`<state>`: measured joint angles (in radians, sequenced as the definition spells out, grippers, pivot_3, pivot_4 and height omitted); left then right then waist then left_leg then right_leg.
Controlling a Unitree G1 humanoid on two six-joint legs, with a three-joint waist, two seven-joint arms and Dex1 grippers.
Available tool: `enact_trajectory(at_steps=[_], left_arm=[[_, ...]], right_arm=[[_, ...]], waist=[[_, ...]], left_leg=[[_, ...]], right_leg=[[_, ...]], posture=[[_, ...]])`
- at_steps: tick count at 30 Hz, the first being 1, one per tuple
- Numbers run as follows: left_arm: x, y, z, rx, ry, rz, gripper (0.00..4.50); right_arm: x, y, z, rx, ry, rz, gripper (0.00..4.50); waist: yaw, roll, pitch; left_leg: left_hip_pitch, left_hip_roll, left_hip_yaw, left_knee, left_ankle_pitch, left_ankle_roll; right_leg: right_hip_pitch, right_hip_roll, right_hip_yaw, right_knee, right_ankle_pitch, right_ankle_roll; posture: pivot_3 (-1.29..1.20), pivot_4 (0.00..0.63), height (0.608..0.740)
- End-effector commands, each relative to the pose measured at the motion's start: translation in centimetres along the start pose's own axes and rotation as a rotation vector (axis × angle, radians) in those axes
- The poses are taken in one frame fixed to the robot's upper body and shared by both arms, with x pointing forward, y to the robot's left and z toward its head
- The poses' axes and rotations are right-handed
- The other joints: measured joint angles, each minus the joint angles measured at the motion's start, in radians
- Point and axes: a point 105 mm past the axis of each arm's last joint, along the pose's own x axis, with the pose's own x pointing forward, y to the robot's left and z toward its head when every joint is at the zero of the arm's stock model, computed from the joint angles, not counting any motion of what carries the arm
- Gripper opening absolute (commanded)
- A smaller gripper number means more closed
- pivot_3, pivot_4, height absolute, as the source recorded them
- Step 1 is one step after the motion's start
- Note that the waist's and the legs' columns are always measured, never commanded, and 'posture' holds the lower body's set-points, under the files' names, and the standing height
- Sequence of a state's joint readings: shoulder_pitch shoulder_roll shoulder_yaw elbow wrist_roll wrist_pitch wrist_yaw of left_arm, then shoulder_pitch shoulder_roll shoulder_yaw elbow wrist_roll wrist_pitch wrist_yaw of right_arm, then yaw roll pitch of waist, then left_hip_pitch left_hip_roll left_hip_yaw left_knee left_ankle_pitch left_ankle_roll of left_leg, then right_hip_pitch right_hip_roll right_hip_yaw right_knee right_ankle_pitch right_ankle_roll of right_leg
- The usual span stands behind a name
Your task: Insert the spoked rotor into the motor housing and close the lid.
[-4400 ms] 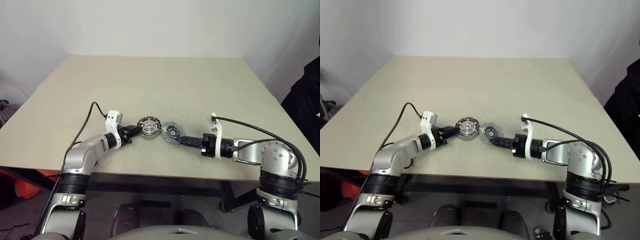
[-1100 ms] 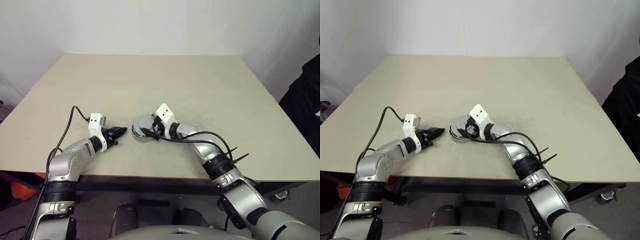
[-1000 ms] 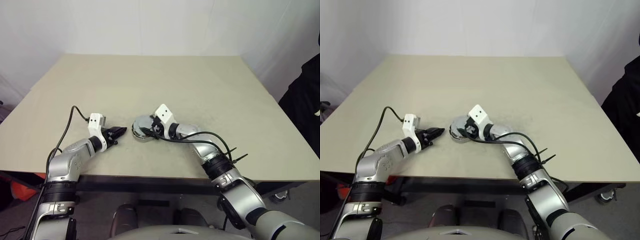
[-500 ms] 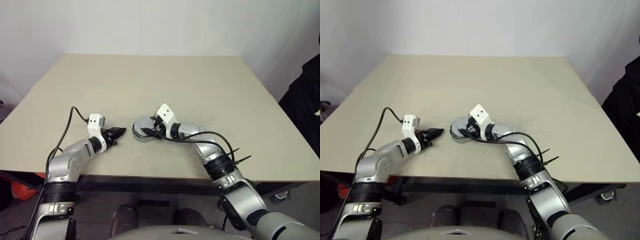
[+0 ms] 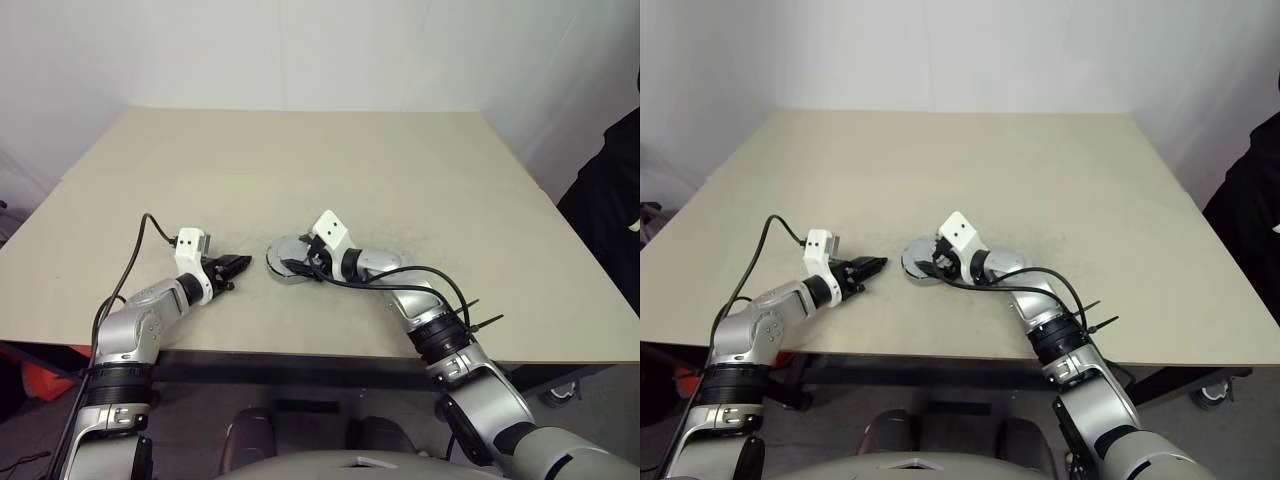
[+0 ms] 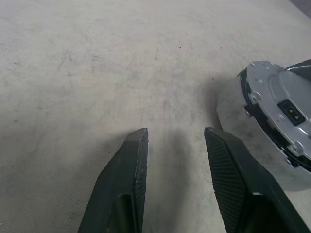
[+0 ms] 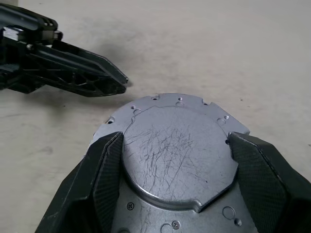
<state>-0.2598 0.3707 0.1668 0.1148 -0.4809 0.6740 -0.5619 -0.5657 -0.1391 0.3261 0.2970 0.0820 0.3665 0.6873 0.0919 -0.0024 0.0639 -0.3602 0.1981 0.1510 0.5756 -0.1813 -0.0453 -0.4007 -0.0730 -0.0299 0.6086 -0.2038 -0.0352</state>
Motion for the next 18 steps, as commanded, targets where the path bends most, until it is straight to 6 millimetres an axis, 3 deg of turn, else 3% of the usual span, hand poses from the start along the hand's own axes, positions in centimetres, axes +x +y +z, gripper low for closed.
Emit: enact_trajectory(at_steps=[1,10,18], left_arm=[[-0.1,0.1,0.8,0.025,-0.028,0.006,1.94],[-0.1,0.0,0.8,0.023,-0.03,0.008,1.94],[-0.2,-0.1,0.6,0.019,-0.027,0.008,1.94]], right_arm=[[-0.2,0.4,2.2,-0.023,-0.068,0.03,3.02],[0.0,0.3,1.1,-0.032,-0.025,0.005,3.02],[0.0,-0.1,1.5,-0.047,-0.025,-0.004,3.02]], waist=[[0.0,0.0,0.0],[0.0,0.0,0.0],[0.0,0.0,0.0]], left_leg=[[0.0,0.0,0.0,0.0,0.0,0.0],[0.0,0.0,0.0,0.0,0.0,0.0],[0.0,0.0,0.0,0.0,0.0,0.0]], right_leg=[[0.0,0.0,0.0,0.0,0.0,0.0],[0.0,0.0,0.0,0.0,0.0,0.0],[0.0,0.0,0.0,0.0,0.0,0.0]], posture=[[0.0,0.0,0.74],[0.0,0.0,0.74],[0.0,0.0,0.74]])
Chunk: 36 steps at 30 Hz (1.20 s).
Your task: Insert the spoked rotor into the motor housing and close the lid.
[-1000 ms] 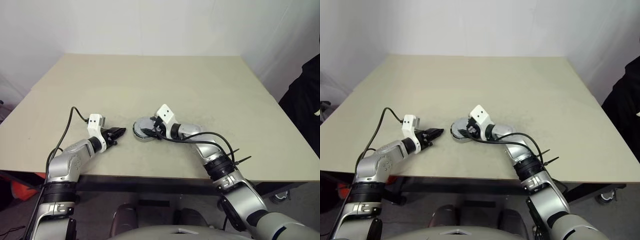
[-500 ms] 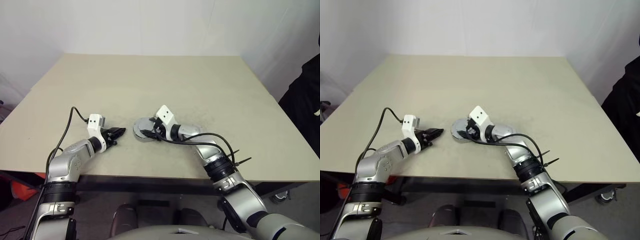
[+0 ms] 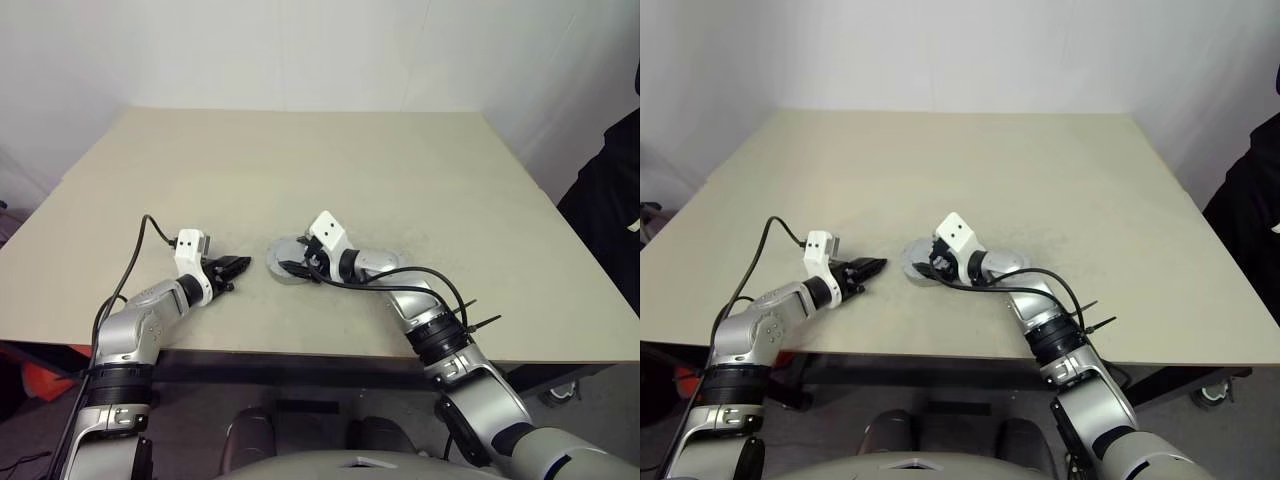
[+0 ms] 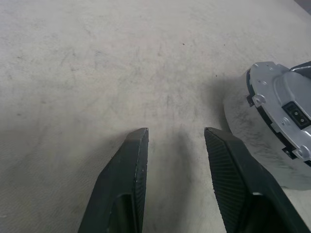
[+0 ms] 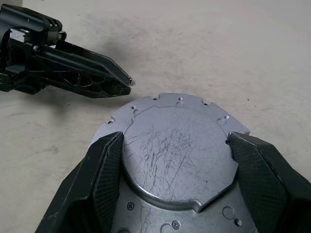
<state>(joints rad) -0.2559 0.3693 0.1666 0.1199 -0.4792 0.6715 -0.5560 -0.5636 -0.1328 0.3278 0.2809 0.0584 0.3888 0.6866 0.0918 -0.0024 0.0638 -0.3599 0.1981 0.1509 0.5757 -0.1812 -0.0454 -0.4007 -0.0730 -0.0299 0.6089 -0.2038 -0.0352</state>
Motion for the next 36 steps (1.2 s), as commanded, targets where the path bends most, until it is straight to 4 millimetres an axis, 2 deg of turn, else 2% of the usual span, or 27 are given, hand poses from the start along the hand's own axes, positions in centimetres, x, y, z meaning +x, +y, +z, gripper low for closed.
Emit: enact_trajectory(at_steps=[1,10,21,36], left_arm=[[-0.1,-0.3,0.8,0.023,-0.031,-0.001,1.94],[-0.2,-0.3,0.8,0.021,-0.033,-0.001,1.94],[-0.1,-0.4,0.7,0.016,-0.035,0.0,1.94],[-0.2,-0.3,0.6,0.014,-0.036,0.005,1.94]], right_arm=[[-0.1,-0.2,1.5,-0.039,-0.041,0.001,3.02],[-0.1,-0.7,-0.2,-0.02,0.044,-0.025,3.02],[0.0,-0.9,-0.5,-0.039,0.068,-0.032,3.02],[0.6,-0.3,-0.6,-0.048,0.068,-0.014,3.02]], waist=[[0.0,0.0,0.0],[0.0,0.0,0.0],[0.0,0.0,0.0],[-0.002,0.0,0.0]], left_leg=[[0.0,0.0,0.0,0.0,0.0,0.0],[0.001,0.0,0.0,0.0,0.0,0.0],[0.009,0.0,0.0,0.0,-0.001,0.002],[0.01,0.0,0.0,0.0,-0.002,0.004]], right_leg=[[0.0,0.0,0.0,0.0,0.0,0.0],[0.001,0.0,0.0,0.0,0.0,0.0],[0.009,0.0,0.0,0.0,0.0,0.001],[0.009,0.0,0.0,0.0,-0.002,0.003]], posture=[[0.0,0.0,0.74],[0.0,0.0,0.74],[0.0,0.0,0.74],[0.0,0.0,0.74]])
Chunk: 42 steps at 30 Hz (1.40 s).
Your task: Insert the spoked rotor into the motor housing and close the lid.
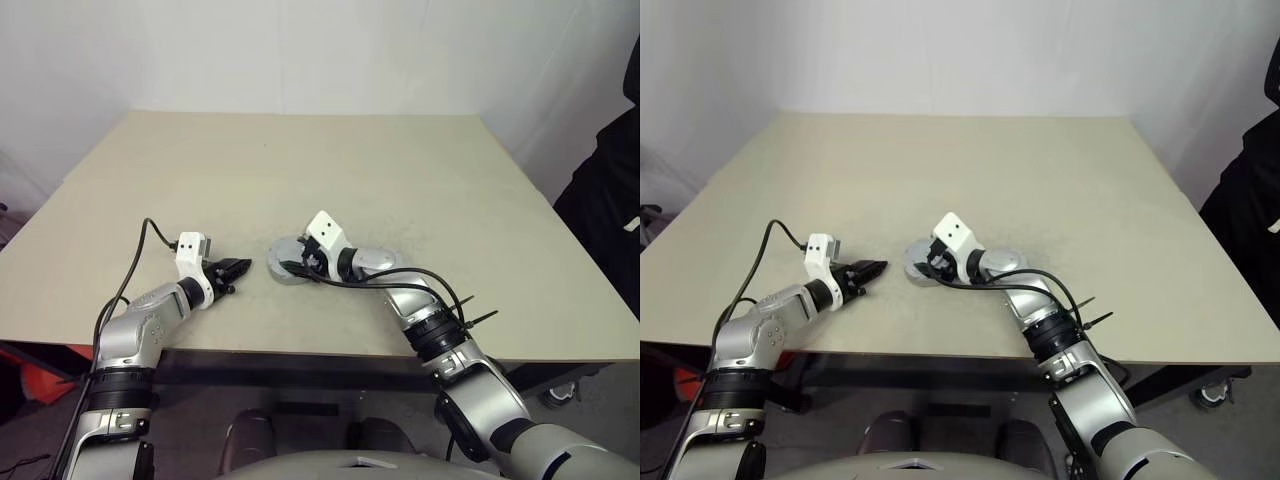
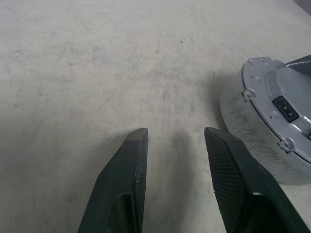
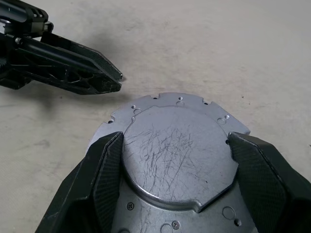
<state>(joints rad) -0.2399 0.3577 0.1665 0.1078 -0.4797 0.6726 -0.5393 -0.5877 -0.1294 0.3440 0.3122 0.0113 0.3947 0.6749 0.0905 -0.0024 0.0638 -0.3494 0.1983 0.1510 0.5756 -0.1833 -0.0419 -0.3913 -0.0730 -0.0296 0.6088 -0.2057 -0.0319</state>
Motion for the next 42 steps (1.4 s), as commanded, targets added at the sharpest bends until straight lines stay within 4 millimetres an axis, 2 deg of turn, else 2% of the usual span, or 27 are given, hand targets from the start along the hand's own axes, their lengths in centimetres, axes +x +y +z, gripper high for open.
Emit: enact_trajectory(at_steps=[1,5,11,14,20,27,34,42], left_arm=[[-0.2,-0.2,1.0,0.024,-0.038,-0.005,1.94],[-0.2,-0.2,1.0,0.022,-0.037,-0.005,1.94],[-0.1,-0.6,1.0,0.02,-0.039,-0.012,1.94],[0.0,-0.6,1.0,0.018,-0.038,-0.013,1.94],[0.0,-0.6,0.9,0.017,-0.037,-0.015,1.94],[0.2,-0.8,1.1,0.018,-0.041,-0.02,1.94],[0.2,-0.8,1.0,0.019,-0.039,-0.02,1.94],[0.1,-0.8,0.8,0.018,-0.036,-0.017,1.94]], right_arm=[[0.3,0.0,-0.2,-0.011,0.02,0.006,3.02],[0.4,0.4,-0.5,-0.016,0.029,0.021,3.02],[0.5,0.8,-2.7,-0.023,0.123,0.04,3.02],[0.4,1.2,-2.9,-0.02,0.125,0.059,3.02],[-0.1,1.6,-1.1,0.011,0.058,0.098,3.02],[0.0,1.6,-0.9,0.012,0.049,0.096,3.02],[-0.1,1.3,2.3,0.041,-0.061,0.098,3.02],[-0.1,1.6,2.3,0.036,-0.055,0.1,3.02]], waist=[[-0.001,0.0,0.0],[-0.003,0.0,0.0],[-0.01,0.0,0.0],[-0.012,0.0,-0.001],[-0.012,0.0,-0.001],[-0.012,0.0,-0.001],[-0.012,0.0,-0.001],[-0.012,0.0,0.0]], left_leg=[[0.0,0.0,0.0,0.0,0.0,0.0],[0.001,0.0,0.0,0.0,0.0,0.0],[0.001,0.0,0.0,0.0,0.0,0.0],[0.002,0.0,0.0,0.0,0.0,0.0],[0.001,0.0,0.0,0.0,-0.001,0.002],[0.001,-0.001,0.0,-0.001,-0.003,0.004],[0.0,0.0,0.0,-0.001,-0.003,0.004],[0.0,0.0,0.0,-0.001,-0.003,0.004]], right_leg=[[0.0,0.0,0.0,0.0,-0.001,0.001],[0.0,0.0,0.0,0.0,-0.002,0.003],[0.001,0.0,0.0,0.0,-0.002,0.003],[0.002,0.0,0.0,0.0,-0.002,0.003],[0.002,0.0,0.0,-0.001,0.0,0.0],[0.002,0.0,0.0,-0.002,0.0,-0.002],[0.001,0.0,0.0,-0.002,0.0,-0.001],[0.0,0.0,0.0,-0.002,-0.001,0.0]], posture=[[0.0,0.0,0.74],[0.0,0.0,0.74],[0.0,0.0,0.74],[0.0,0.0,0.74],[0.0,0.0,0.74],[0.0,0.0,0.74],[0.0,0.0,0.74],[0.0,0.0,0.74]])
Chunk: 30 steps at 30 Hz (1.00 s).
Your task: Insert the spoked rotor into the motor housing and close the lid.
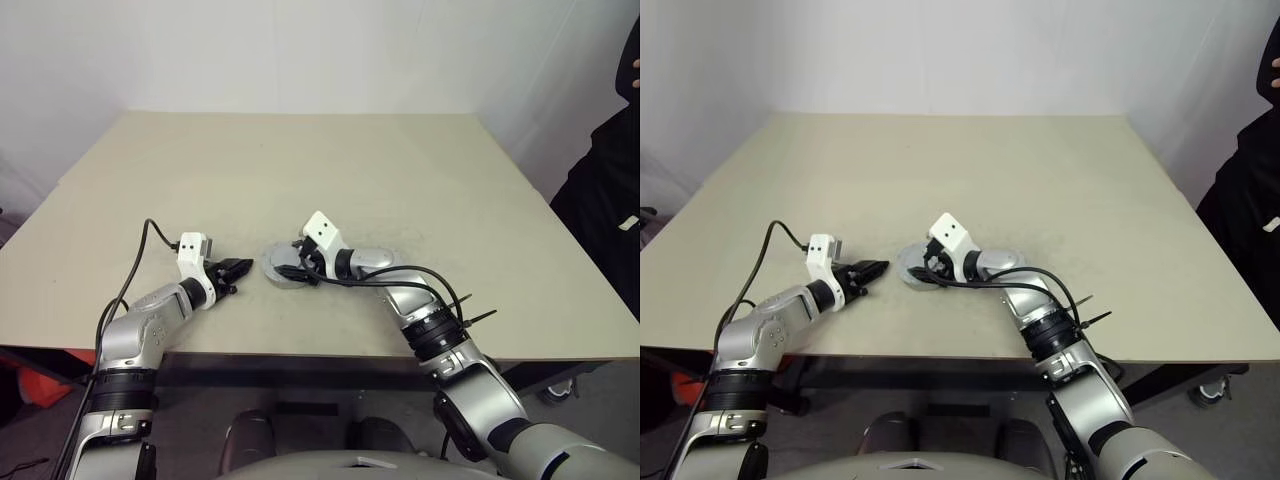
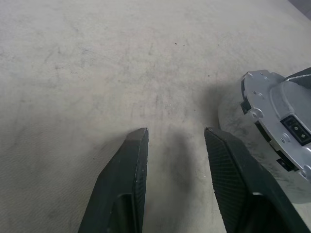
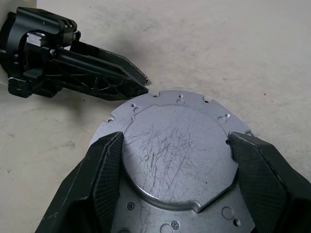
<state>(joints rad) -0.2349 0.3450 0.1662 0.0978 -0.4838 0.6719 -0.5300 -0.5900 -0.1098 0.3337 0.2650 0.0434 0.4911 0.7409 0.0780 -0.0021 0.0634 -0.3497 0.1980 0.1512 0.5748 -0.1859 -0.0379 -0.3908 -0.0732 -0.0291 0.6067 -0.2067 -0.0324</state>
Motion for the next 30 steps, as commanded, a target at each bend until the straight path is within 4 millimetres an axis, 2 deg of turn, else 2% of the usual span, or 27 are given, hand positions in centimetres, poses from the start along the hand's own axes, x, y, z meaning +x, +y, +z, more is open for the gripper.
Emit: enact_trajectory(at_steps=[1,11,20,30], left_arm=[[0.0,-0.6,0.9,0.026,-0.028,-0.014,1.94],[0.0,-0.6,0.7,0.024,-0.023,-0.012,1.94],[0.0,-0.6,0.6,0.025,-0.022,-0.011,1.94],[-0.1,-0.6,0.6,0.024,-0.021,-0.009,1.94]], right_arm=[[-0.1,0.4,1.5,-0.029,-0.051,0.015,3.02],[-0.2,-0.8,1.5,-0.071,-0.044,-0.047,3.02],[-0.1,-0.7,1.0,-0.072,-0.032,-0.047,3.02],[0.0,-0.8,-1.1,-0.05,0.026,-0.049,3.02]], waist=[[0.0,0.0,0.0],[-0.001,0.0,0.0],[-0.001,0.0,0.0],[-0.003,0.0,0.0]], left_leg=[[0.0,0.0,0.0,0.0,0.0,0.0],[-0.001,0.0,0.0,0.0,0.0,0.0],[0.0,0.0,0.0,0.0,0.0,0.0],[0.0,0.0,0.0,0.0,0.0,0.0]], right_leg=[[0.0,0.0,0.0,0.0,0.0,0.0],[-0.001,0.0,0.0,0.0,-0.002,0.003],[-0.001,0.0,0.0,0.0,-0.002,0.003],[0.0,0.0,0.0,0.0,-0.002,0.003]], posture=[[0.0,0.0,0.74],[0.0,0.0,0.74],[0.0,0.0,0.74],[0.0,0.0,0.74]])
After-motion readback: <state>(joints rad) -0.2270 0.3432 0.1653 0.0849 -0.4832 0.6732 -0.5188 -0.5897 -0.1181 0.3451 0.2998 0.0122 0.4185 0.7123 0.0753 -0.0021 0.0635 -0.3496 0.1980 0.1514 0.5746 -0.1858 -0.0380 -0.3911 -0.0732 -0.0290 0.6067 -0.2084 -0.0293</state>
